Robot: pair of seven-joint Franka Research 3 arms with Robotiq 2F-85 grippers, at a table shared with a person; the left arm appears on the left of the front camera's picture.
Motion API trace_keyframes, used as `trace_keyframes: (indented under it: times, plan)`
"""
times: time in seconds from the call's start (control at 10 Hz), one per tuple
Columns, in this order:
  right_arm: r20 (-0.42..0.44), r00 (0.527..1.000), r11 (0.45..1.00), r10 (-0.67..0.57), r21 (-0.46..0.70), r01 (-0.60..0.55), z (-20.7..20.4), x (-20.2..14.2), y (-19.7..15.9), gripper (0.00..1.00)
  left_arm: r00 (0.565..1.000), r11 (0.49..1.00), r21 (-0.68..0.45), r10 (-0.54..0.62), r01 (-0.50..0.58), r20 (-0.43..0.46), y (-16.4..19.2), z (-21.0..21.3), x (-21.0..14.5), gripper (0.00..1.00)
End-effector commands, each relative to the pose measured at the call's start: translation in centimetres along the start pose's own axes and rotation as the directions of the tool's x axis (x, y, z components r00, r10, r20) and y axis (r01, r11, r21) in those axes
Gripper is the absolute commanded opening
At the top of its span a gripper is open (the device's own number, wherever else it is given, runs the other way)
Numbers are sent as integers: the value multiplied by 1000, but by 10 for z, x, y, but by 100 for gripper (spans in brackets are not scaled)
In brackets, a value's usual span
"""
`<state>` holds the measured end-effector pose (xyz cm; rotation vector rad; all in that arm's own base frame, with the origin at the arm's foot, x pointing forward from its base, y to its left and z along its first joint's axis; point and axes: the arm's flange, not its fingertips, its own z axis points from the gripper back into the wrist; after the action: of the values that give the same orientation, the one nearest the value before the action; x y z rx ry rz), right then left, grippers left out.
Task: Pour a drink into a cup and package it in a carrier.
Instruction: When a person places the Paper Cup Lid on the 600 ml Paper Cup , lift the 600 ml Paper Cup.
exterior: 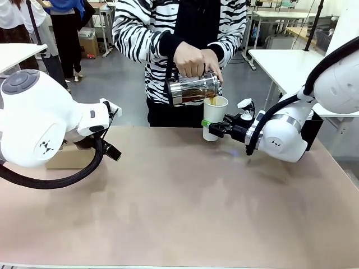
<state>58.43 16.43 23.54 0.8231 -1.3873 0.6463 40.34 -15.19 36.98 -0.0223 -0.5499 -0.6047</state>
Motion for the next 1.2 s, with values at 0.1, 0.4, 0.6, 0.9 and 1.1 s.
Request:
trace_keyframes:
  times: [0.1,0.4,0.6,0.9,1.1]
  plan:
    - [4,1000,1000,2,-1,-2,-2,4,2,80,1000,1000,-2,1,-1,1,0,0,0,100]
    - [4,1000,1000,2,-1,-2,-2,4,2,80,1000,1000,-2,1,-1,1,0,0,0,100]
    - [4,1000,1000,2,-1,-2,-2,4,2,80,1000,1000,-2,1,-1,1,0,0,0,100]
    - [4,1000,1000,2,-1,-2,-2,4,2,80,1000,1000,-2,1,-1,1,0,0,0,100]
    - [4,1000,1000,2,-1,-2,-2,4,2,80,1000,1000,-2,1,-1,1,0,0,0,100]
